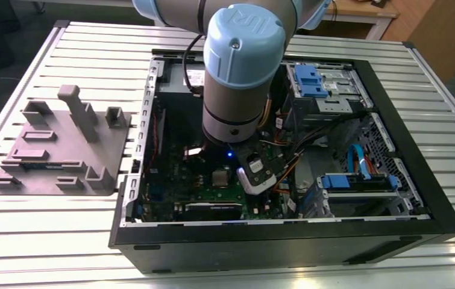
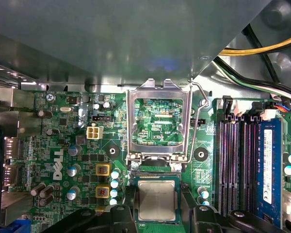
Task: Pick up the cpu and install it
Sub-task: 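Place the cpu into insertion slot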
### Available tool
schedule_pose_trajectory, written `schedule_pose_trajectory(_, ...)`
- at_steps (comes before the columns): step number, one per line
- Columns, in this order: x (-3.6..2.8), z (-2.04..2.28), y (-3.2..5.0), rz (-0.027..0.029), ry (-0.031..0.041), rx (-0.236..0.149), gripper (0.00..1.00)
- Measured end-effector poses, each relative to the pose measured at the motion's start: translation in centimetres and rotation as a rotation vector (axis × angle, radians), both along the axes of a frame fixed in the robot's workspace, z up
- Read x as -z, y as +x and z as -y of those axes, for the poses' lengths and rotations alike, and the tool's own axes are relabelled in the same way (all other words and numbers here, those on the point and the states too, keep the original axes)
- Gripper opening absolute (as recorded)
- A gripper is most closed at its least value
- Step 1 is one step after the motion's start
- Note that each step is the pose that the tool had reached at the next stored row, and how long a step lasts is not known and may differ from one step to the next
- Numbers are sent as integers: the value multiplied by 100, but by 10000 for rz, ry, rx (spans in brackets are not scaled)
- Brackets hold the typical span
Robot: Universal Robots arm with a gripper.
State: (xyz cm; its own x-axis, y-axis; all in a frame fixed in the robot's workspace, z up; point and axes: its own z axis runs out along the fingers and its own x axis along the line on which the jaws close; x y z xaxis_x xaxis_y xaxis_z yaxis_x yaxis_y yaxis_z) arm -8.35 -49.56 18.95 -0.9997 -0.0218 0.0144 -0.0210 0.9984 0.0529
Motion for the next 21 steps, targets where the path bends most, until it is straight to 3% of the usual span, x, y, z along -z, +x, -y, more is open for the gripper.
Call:
schedule_pose_trajectory(3,-7,0,0,1,1,0,45)
schedule_pose_trajectory(8,-73,0,-1,-1,-1,1,45)
schedule_pose_trajectory(18,-49,0,0,1,-9,1,46)
schedule_pose_trajectory(19,-42,0,0,0,-10,1,53)
schedule_pose_trajectory(21,-23,1,0,0,-11,0,53)
